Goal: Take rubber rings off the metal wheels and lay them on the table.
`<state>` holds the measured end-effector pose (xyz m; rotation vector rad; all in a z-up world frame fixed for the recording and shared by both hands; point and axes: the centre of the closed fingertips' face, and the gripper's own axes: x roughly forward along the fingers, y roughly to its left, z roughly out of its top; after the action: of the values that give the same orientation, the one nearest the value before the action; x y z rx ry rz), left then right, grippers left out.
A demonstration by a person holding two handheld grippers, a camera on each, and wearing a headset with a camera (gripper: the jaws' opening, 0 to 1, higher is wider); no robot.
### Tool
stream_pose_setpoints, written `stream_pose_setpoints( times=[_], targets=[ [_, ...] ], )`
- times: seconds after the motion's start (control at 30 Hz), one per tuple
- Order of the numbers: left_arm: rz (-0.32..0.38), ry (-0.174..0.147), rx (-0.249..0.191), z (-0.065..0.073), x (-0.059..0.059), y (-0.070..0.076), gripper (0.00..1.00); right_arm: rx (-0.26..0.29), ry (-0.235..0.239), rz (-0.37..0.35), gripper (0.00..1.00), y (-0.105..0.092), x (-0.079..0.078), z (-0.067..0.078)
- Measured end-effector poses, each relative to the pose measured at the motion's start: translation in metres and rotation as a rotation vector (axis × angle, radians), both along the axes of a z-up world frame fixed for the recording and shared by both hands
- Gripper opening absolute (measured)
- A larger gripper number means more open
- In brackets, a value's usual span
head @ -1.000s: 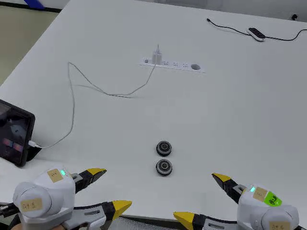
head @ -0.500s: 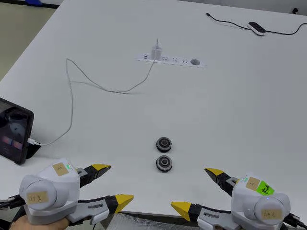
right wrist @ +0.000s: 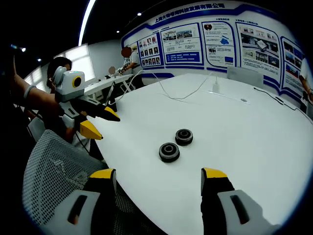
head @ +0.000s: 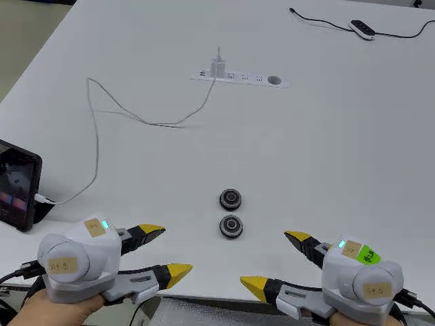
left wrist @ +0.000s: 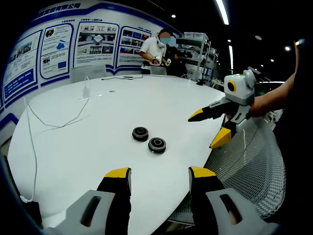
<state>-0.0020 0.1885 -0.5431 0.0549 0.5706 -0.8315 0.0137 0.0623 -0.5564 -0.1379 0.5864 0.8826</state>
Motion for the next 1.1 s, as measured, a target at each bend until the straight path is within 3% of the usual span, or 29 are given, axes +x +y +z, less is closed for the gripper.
stream_pose_setpoints(
  times=[0.73,1.1],
  targets=[
    [-0.090,-0.010,0.032,-0.004,0.025,-0.028,0.37,0.019,0.027,-0.002,0.68,0.009,0.007,-0.010],
    [-0.113,-0.008,0.044,-0.007,0.029,-0.037,0.34,0.028,0.036,-0.003,0.67,0.013,0.009,-0.012]
  ],
)
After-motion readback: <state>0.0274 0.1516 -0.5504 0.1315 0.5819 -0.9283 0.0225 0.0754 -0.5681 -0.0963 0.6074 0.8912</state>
